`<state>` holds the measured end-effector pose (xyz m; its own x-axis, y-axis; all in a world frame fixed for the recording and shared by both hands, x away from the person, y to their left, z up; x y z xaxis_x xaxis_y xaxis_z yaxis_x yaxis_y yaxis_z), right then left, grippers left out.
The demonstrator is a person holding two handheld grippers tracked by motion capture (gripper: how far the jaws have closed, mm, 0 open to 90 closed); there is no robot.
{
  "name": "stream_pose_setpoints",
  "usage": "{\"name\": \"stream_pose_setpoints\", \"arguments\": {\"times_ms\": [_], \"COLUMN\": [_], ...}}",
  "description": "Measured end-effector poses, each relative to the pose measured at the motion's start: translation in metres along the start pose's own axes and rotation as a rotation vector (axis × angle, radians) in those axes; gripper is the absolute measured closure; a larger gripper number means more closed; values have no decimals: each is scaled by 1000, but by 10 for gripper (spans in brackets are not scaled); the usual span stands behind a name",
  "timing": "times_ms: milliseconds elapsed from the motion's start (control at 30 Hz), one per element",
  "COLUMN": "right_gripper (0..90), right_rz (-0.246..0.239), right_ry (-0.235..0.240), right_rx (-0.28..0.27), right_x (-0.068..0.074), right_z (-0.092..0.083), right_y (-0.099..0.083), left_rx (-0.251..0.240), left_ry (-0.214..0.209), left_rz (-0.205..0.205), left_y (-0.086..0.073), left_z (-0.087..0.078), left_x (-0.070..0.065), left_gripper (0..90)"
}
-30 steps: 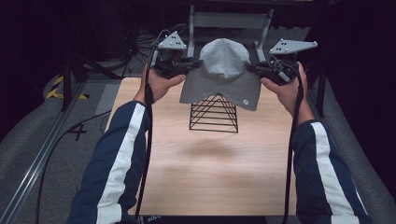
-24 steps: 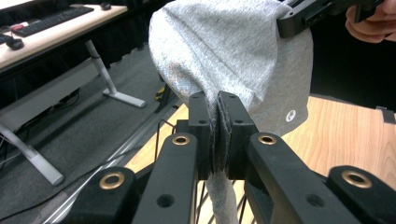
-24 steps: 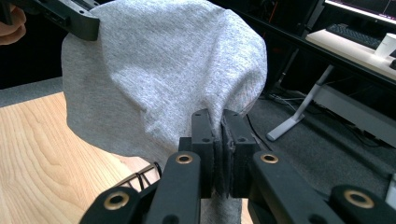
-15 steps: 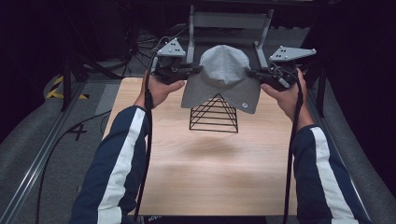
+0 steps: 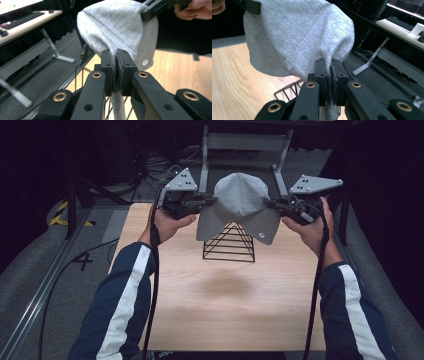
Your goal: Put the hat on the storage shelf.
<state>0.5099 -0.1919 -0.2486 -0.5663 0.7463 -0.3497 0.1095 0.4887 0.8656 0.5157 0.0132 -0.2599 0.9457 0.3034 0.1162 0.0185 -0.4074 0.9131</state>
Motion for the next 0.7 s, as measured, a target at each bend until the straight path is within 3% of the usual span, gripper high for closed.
{"name": "stream_pose_setpoints", "arguments": {"times_ms": [400,467,700], "right_gripper": [848,848,848], "right_rz": [37,51,81], "right_ry": [11,18,44], "right_rx": [46,61,91], "right_x": [0,-1,5], "right_z": [24,33,51], "right_y": [-29,-41,-68], "left_rx": [50,73,113], "left_ry": [16,11,-1], "left_rz": [-56,-74,-109], "left_y": [-37,-51,-80], "left_z": [28,38,56], "left_x": [16,19,20], "left_gripper": [846,846,845]}}
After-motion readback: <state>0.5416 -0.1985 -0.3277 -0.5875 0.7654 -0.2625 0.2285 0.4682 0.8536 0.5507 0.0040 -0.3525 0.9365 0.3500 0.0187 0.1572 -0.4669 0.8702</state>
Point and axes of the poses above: each handheld gripper's, and its own axes: z roughly forward along the jaws, y roughly out of its top, x roughly to its left, the point moved 9 cm from there along z, roughly forward along the jaws, and after that the axes turned 10 degrees about -y, right-handed, at the moved point
